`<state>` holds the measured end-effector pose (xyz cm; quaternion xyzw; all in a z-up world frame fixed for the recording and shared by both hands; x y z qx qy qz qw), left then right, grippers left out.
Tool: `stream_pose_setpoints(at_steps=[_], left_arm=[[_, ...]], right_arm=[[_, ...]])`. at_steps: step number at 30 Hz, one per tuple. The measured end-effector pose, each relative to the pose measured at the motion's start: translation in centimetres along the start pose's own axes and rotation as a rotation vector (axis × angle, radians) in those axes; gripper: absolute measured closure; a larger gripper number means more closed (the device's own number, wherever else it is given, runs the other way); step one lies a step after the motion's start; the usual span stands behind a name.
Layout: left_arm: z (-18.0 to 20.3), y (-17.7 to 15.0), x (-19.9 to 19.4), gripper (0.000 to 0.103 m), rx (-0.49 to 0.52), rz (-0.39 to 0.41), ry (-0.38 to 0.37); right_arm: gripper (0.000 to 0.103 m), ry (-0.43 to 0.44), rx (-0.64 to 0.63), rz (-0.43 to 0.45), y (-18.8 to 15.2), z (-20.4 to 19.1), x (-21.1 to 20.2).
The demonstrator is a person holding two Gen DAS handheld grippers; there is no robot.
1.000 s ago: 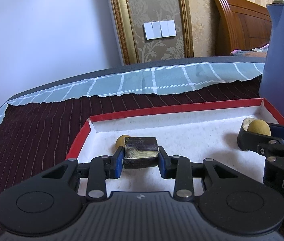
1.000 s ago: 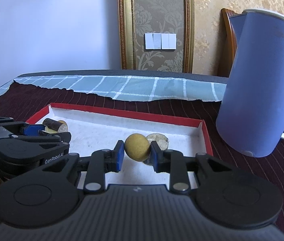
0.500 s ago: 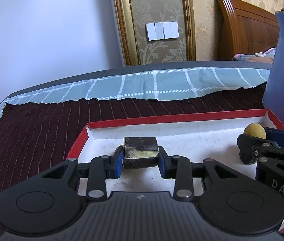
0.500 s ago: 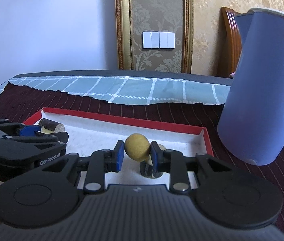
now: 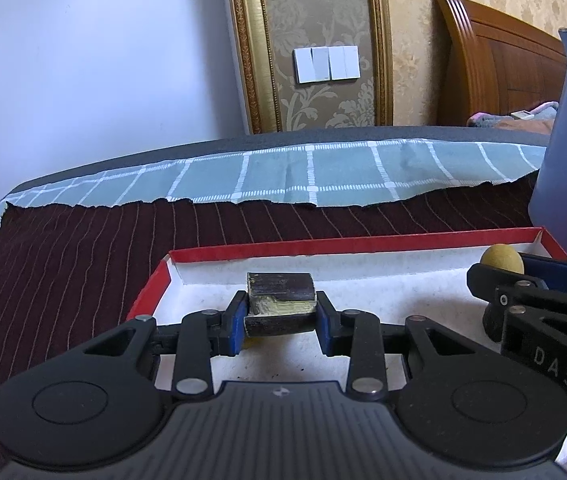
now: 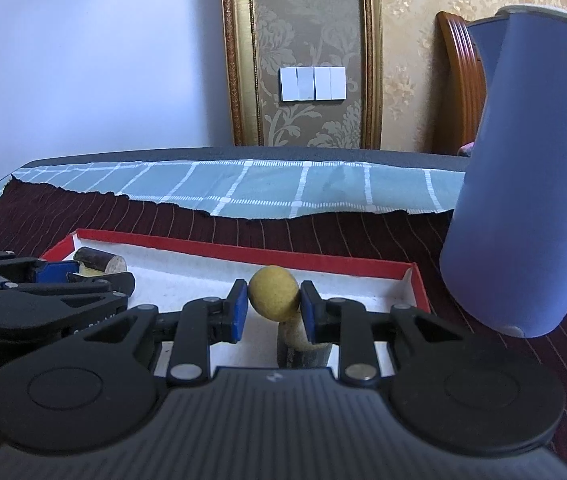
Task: Organize fruits
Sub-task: 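Lower and open the right tool to drop the yellow fruit while the left tool releases the block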
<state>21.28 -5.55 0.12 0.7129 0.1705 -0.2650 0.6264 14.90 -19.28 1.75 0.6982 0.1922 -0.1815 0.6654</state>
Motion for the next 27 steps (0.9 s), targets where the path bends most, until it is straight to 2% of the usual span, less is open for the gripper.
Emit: stream_pose_setpoints(at_steps=[15, 27], left_arm=[[1.3, 0.2, 0.4, 0.069, 0.052, -0.011, 0.032], [1.1, 0.2, 0.4, 0.069, 0.029, -0.009, 0.011]], right_arm=[[0.076, 0.012, -0.002, 0.017, 0.0, -0.2, 0.5], [0.076, 0.018, 0.009, 0.027, -0.1, 0.0, 0.6]])
Point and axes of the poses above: each gripper's, at about its wrist camera, not at the fingertips, and x roughly the way its jaws point, z to its right, y to its top, the point moved 2 cm from there along x, roughly the way its jaws point, and after that the axes turned 4 degrees about -y, right-handed, at the moved point
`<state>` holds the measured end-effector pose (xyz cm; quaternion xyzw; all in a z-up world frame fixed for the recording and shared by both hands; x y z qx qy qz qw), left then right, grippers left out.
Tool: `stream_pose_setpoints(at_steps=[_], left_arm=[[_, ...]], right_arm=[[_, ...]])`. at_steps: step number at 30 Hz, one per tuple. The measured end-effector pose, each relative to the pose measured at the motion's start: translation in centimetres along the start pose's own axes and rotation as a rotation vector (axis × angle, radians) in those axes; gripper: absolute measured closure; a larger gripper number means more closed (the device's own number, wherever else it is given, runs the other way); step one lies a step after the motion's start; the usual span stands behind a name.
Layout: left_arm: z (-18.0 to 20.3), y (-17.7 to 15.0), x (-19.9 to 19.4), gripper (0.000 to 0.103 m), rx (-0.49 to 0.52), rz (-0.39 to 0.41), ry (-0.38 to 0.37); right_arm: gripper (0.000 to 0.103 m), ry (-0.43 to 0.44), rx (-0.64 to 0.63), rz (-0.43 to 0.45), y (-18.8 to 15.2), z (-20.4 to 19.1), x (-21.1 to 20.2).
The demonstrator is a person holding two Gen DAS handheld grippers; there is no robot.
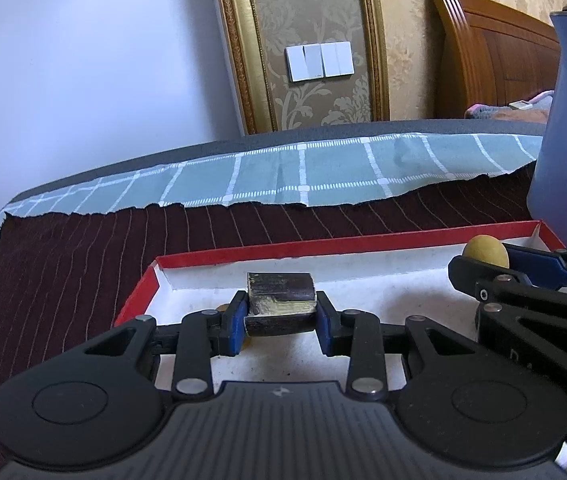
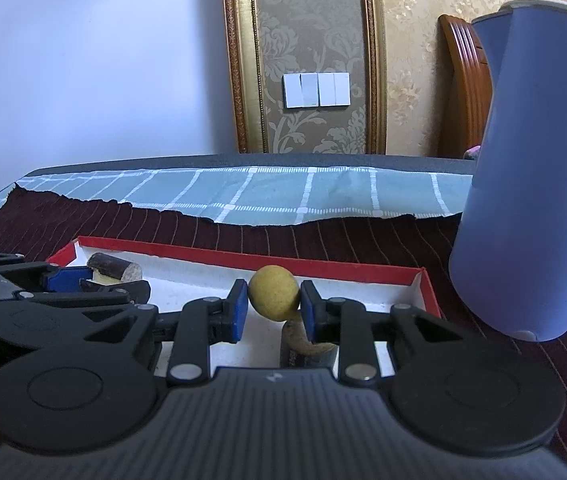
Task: Organize fruits
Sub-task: 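Lower and open the right tool to drop the yellow fruit while the left tool releases the block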
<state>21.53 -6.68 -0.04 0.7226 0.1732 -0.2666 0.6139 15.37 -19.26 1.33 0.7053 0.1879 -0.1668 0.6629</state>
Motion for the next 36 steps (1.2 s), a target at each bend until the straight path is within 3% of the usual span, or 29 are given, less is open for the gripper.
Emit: stream_pose_setpoints(at_steps=[21, 23, 25, 28, 36], left_arm=[[-0.24, -0.08, -0.13, 0.068, -0.008, 0.001, -0.005], [-0.24, -0.07, -0.26, 0.066, -0.007, 0.009, 0.002], [-0.20, -0.10, -0.29, 0.051, -0.006, 0.010, 0.005], [-0.39, -0.10, -0.39, 0.036, -0.010, 0.017, 0.027], [-0.37, -0.15, -0.86, 0.034, 0.003, 0.023, 0.044]], right_arm=[[0.076, -0.026, -0.012, 0.010, -0.01, -0.23, 0.08], [0.074, -0.027, -0.013, 0.010, -0.02, -0.24, 0.06], [0.067, -0.026, -0.013, 0.011, -0.01, -0.22, 0.02], [0.065, -0.037, -0.009, 0.018, -0.01, -0.06, -0.05], [0.061, -0.024, 0.018, 0.019, -0.15, 0.46, -0.30]])
Point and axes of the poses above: each gripper's, at about its wrist camera, not at the fingertips, and x roughly the way its jaws point, z to its right, y to its top, the point moved 2 cm from there along x, roughly the way its jaws point, and after that the axes turned 4 degrees about -y, right-handed, at the moved point
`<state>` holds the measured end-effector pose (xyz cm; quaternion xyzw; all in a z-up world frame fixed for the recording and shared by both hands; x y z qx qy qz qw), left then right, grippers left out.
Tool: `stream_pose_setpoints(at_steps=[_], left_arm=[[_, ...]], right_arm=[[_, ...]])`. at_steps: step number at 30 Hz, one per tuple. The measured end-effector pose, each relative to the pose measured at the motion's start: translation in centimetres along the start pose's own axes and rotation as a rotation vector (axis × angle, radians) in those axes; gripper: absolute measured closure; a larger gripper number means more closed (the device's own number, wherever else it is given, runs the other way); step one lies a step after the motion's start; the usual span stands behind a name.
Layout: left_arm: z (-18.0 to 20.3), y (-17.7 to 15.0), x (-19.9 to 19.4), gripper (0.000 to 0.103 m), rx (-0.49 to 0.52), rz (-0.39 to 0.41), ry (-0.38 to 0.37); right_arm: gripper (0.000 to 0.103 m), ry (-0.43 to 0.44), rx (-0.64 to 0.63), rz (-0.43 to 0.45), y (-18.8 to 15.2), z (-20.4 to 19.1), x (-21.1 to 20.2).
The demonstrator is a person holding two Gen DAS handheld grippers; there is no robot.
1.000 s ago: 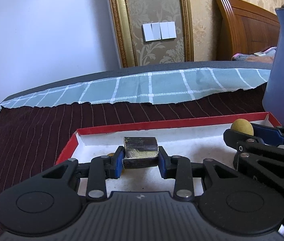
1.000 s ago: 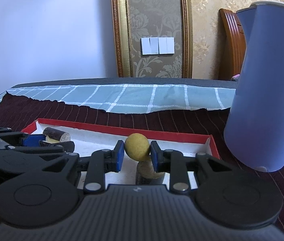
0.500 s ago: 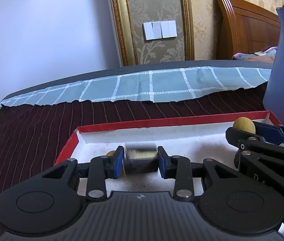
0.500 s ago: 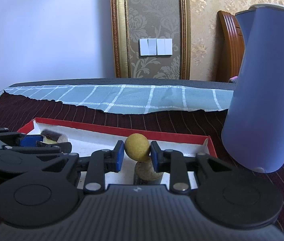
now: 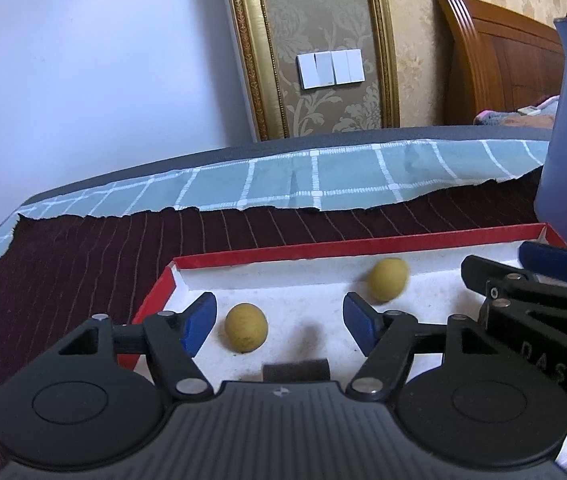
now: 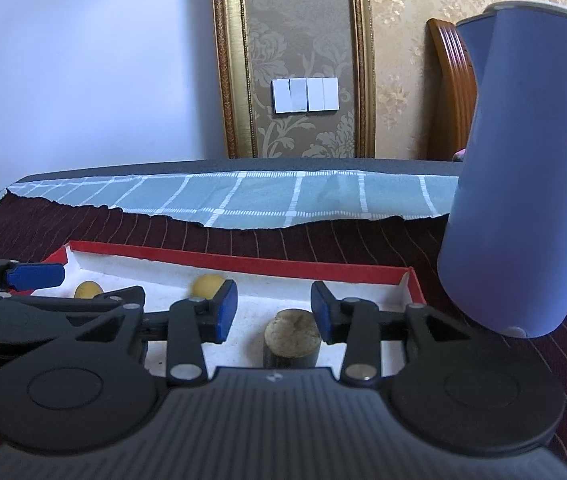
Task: Organize fruits
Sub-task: 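Lower and open the right tool to drop the yellow fruit while the left tool releases the block, then withdraw both tools from the tray toward the fruits in front of it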
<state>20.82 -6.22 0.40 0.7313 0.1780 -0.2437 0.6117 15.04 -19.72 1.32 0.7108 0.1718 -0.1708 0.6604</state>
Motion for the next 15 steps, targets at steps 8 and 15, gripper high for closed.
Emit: stream_pose_setpoints(at_steps=[8, 15], left_arm=[[-0.5, -0.3, -2.9, 0.031, -0.002, 0.025, 0.011], [-2.1, -2.9, -6.8, 0.017, -0.033, 0.054, 0.013]], right_arm=[[0.050, -0.002, 0.022, 0.006, -0.1, 0.7, -0.4], [0.009, -0.031, 0.024, 0.055, -0.2, 0.8, -1.6]])
Point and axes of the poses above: each gripper's, at about its wrist camera, not at the fingertips, and x roughly the way its jaws point, z to its right, y to its top, the point moved 2 cm from there along x, roughly the way its jaws point, and after that the axes turned 4 degrees about -y, right-handed, at the moved point
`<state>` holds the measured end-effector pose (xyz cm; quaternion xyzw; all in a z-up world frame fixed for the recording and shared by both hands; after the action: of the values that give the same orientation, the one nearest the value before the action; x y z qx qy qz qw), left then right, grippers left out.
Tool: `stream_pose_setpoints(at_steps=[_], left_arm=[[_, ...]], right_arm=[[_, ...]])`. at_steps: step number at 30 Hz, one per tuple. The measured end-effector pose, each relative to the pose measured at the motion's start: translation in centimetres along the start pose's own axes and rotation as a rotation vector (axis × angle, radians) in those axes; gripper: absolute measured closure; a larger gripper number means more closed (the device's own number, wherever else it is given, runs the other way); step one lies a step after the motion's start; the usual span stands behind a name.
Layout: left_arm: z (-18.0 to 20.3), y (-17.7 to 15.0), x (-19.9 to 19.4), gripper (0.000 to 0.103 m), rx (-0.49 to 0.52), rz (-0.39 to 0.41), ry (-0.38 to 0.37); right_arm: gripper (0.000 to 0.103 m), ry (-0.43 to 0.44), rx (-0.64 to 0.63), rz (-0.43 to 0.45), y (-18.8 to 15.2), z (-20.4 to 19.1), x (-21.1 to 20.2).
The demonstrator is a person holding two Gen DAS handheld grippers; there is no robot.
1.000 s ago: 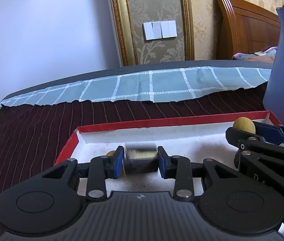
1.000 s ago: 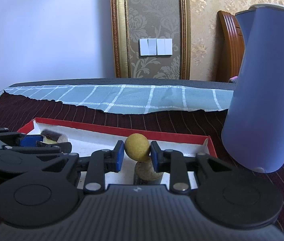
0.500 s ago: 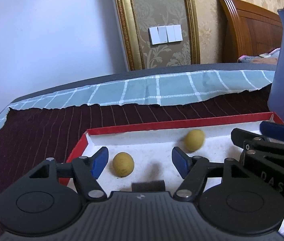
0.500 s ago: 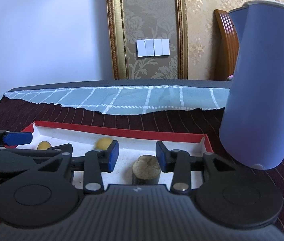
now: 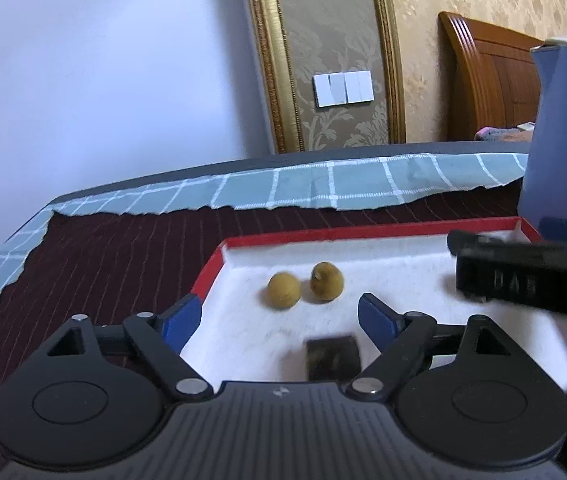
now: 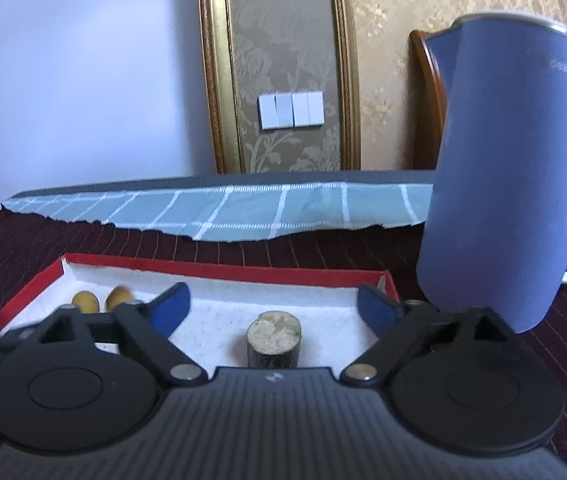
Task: Organize fruits
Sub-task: 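Withdraw both tools from the tray toward the fruits in front of it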
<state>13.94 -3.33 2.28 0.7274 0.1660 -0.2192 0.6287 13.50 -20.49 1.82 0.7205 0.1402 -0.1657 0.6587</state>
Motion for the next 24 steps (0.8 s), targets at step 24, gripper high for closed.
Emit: stream_pose_setpoints(at_steps=[24], left_arm=[[-3.6, -10.3, -9.4, 0.016, -0.032, 0.046, -0.222]], right_arm=[[0.000, -0.026, -0.009, 0.073, -7.0, 3.4, -12.5]])
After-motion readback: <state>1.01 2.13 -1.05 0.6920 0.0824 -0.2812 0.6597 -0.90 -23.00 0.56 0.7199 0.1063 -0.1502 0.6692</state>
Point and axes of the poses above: each gripper's, at about its wrist camera, not at the fingertips, and x roughly the way its jaws point, z to its right, y to its top, the point moved 2 cm from there along x, roughly the way its jaws point, and after that the axes turned 4 degrees about -y, right-handed, at the moved point
